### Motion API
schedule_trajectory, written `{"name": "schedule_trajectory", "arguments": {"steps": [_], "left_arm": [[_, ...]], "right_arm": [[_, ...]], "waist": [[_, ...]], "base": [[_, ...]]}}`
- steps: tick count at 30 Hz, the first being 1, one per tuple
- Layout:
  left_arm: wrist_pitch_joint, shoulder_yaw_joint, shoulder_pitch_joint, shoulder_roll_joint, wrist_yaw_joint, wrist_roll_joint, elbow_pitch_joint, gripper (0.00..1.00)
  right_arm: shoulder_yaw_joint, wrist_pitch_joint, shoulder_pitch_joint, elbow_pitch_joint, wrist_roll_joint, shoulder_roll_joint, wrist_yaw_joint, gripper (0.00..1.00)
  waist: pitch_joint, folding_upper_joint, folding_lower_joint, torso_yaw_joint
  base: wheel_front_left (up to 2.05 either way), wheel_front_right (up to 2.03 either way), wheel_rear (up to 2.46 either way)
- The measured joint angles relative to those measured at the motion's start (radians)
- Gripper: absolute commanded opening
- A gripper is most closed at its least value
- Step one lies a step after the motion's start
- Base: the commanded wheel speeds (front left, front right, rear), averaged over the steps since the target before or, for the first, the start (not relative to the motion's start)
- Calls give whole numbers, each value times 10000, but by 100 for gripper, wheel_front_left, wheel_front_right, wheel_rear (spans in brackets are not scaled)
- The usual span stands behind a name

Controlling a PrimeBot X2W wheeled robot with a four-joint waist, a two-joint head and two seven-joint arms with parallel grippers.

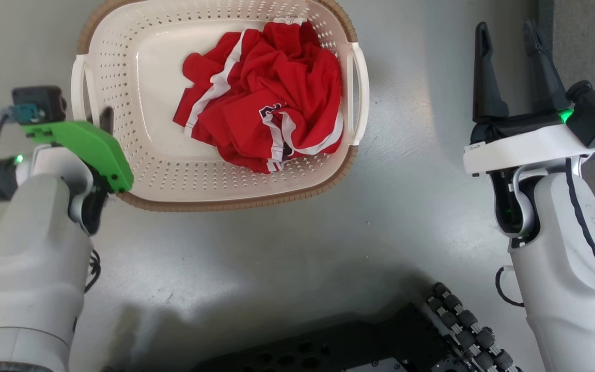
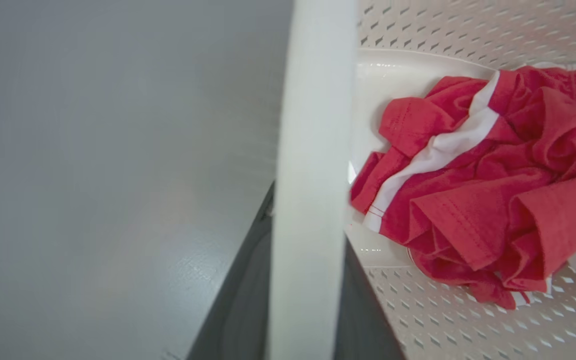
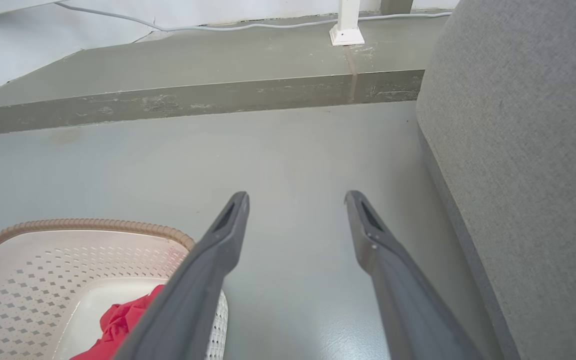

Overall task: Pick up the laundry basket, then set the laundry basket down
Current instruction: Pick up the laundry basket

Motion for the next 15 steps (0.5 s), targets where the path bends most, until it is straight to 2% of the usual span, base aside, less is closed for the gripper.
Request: {"name": "schedule_trajectory", "arguments": {"steps": [4,5,6,7,8,15], "left_arm": [[58,-29,10,-59,-2,-199,196,0],[96,-33,6,-59,-4,-228,205,4],[96,-40,6,-61,-10,-228,215,40],[96,-40,6,-73,-13,-234,226,52],[96,-54,6,-81,-13,-245,234,100],[-140,-128,-9,-251,-88,-313,203,100]], "right_arm": [[-23,0,-1,23,-38,2,73,100],[-25,0,-1,27,-79,4,75,100],[-25,0,-1,31,-82,4,75,100],[-31,0,-1,38,-84,4,82,100],[-36,0,-1,44,-84,4,90,100],[-115,0,-1,119,-86,4,100,100]], "waist": [[-20,0,0,14],[-24,0,0,18],[-28,0,0,20],[-32,0,0,23],[-35,0,0,26],[-60,0,0,65]], "base": [[0,0,0],[0,0,0],[0,0,0],[0,0,0],[0,0,0],[0,0,0]]}}
